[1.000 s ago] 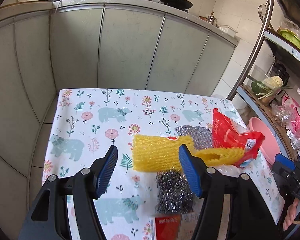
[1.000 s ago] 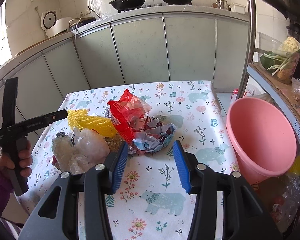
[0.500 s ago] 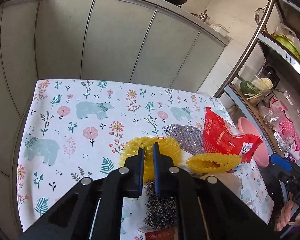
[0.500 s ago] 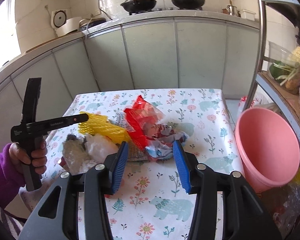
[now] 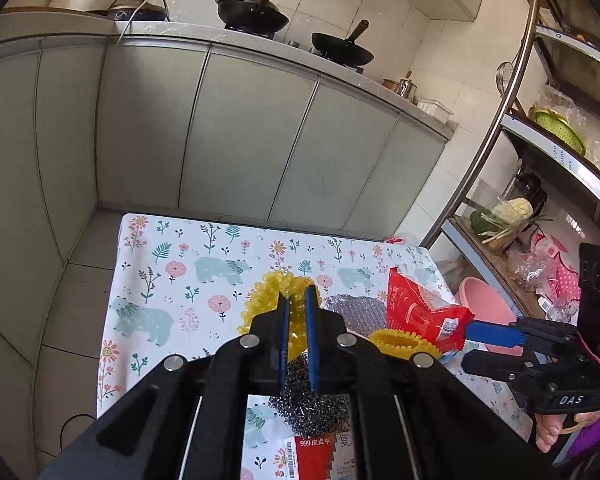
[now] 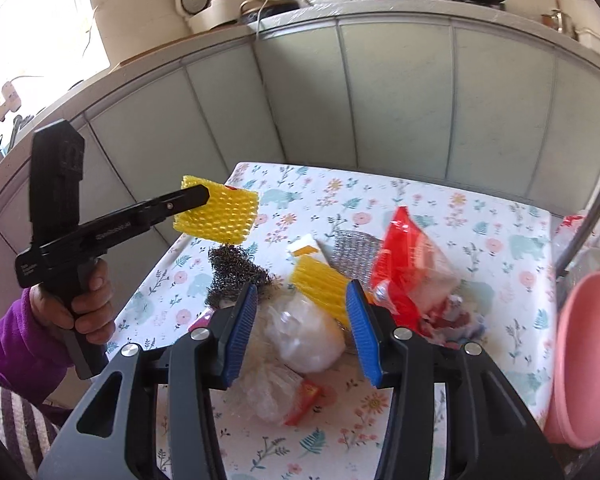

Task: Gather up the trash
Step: 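Grasp a second yellow foam net with the right gripper while the left holds its net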

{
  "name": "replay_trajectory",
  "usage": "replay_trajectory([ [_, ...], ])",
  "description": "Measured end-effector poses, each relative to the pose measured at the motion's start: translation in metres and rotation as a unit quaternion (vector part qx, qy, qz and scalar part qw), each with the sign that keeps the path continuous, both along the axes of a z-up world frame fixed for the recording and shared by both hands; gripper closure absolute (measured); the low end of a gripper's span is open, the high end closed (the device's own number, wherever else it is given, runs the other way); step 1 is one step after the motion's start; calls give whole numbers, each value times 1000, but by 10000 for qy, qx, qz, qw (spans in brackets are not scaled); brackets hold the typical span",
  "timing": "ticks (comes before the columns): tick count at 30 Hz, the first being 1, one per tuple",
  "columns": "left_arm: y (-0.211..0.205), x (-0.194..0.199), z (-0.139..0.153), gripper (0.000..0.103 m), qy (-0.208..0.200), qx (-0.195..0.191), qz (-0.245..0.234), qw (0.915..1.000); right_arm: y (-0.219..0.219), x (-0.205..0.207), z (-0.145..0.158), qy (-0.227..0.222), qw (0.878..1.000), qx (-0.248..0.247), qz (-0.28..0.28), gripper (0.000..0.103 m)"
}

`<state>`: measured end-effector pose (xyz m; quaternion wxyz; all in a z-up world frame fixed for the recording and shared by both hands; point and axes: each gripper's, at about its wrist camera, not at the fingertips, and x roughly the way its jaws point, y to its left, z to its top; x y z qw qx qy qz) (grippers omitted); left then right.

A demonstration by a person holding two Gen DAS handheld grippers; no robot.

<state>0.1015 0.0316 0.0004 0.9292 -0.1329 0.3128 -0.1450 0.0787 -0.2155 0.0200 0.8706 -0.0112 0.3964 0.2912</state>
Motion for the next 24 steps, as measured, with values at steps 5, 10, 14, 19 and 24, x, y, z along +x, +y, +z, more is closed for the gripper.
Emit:
replay_trajectory([
  [5, 9, -9, 9, 96, -132, -93, 31, 9999, 21, 12, -11, 51, 9991, -413, 125, 56],
  [10, 14, -14, 14, 96, -235, -116, 56, 9996, 34, 23, -23, 160, 9977, -649, 136, 64],
  [14, 17, -18, 19, 96, -297, -178, 65, 9994, 41, 32, -30, 170, 9956, -916, 43, 73],
  [19, 19, -22, 27, 96, -370, -265, 0, 9990, 41, 37, -34, 242, 9943, -1040, 30, 94],
  [24, 17, -25, 37, 96, -474, -334, -56, 9983, 27, 26, -5, 41, 9993, -369, -96, 94],
])
